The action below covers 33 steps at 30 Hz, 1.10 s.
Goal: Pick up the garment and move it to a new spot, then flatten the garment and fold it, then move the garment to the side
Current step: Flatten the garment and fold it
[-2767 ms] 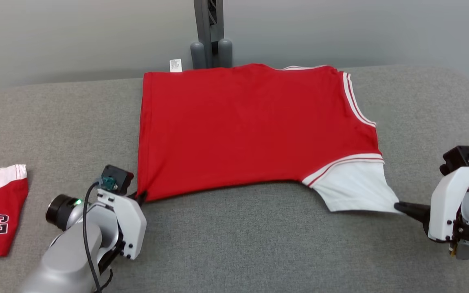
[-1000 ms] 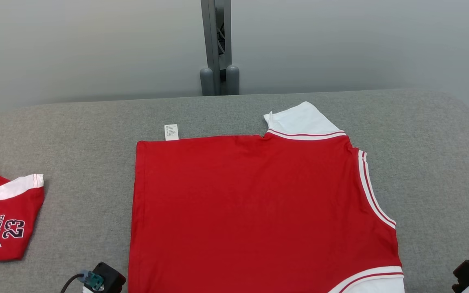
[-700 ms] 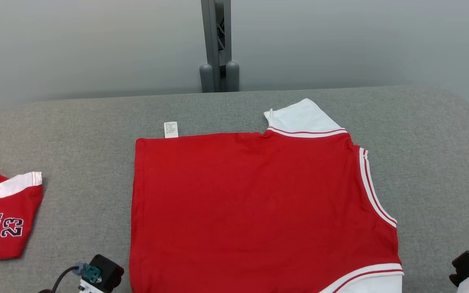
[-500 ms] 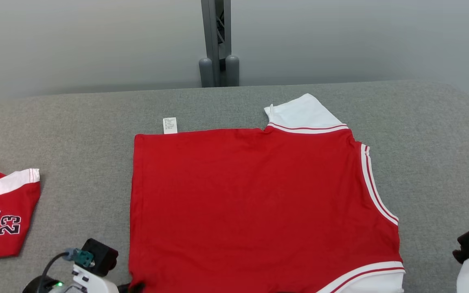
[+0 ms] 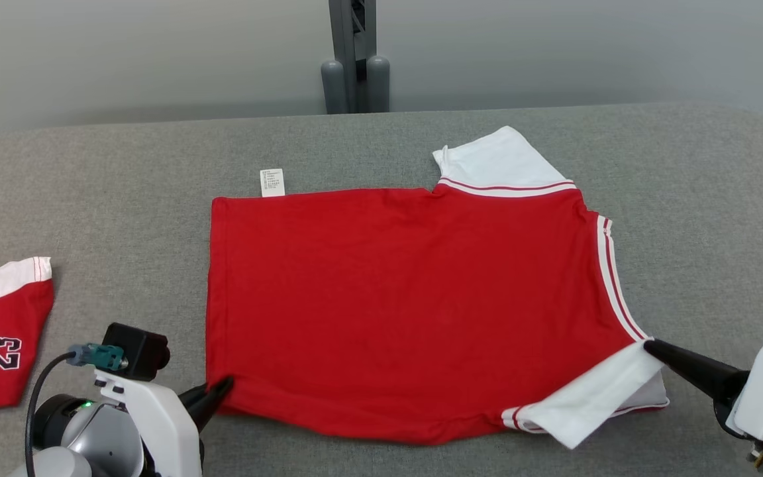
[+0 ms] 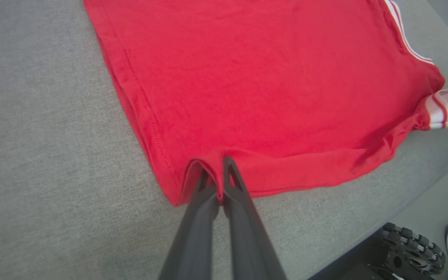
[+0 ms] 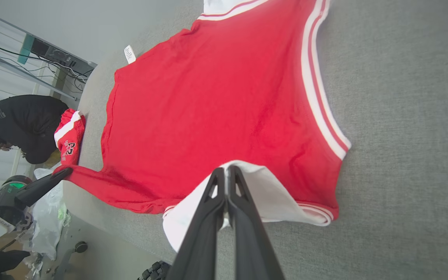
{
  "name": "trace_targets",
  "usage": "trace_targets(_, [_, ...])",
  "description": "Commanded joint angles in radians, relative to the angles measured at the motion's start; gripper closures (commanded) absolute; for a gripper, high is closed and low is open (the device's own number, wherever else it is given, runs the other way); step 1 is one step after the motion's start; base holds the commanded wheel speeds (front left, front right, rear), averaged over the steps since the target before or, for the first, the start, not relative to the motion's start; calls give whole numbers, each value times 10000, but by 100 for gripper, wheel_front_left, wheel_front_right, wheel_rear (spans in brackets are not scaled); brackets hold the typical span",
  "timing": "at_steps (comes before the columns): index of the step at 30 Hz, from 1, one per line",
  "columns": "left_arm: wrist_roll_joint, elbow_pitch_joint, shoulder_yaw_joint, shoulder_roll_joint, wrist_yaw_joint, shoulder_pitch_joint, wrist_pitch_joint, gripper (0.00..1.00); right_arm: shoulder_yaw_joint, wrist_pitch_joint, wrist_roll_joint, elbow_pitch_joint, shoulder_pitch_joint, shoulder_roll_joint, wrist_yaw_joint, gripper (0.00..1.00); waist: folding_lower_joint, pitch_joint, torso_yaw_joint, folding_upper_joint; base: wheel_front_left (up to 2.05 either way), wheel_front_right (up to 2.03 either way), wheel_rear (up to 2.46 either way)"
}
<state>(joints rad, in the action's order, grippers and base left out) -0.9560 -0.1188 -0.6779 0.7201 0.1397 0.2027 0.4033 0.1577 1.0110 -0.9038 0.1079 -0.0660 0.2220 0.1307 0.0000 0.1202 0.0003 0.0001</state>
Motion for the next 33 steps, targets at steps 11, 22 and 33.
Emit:
trace_targets(11, [-64, 943, 380, -813, 496, 794, -495, 100, -649, -2053, 234, -1126, -1131, 492, 1, 100, 0, 663, 98, -1, 0, 0, 0])
trace_targets(22, [-89, 1740, 530, -1471, 476, 1250, -1031, 100, -1372, -3601, 43, -1982, -1866, 898, 1, 100, 0, 997, 199, -1, 0, 0, 0])
trace_targets(33, [38, 2140, 516, -1712, 527, 1557, -1245, 100, -2173, -4747, -164, -2576, -2503, 1359, 1, 100, 0, 1309, 455, -1, 0, 0, 0])
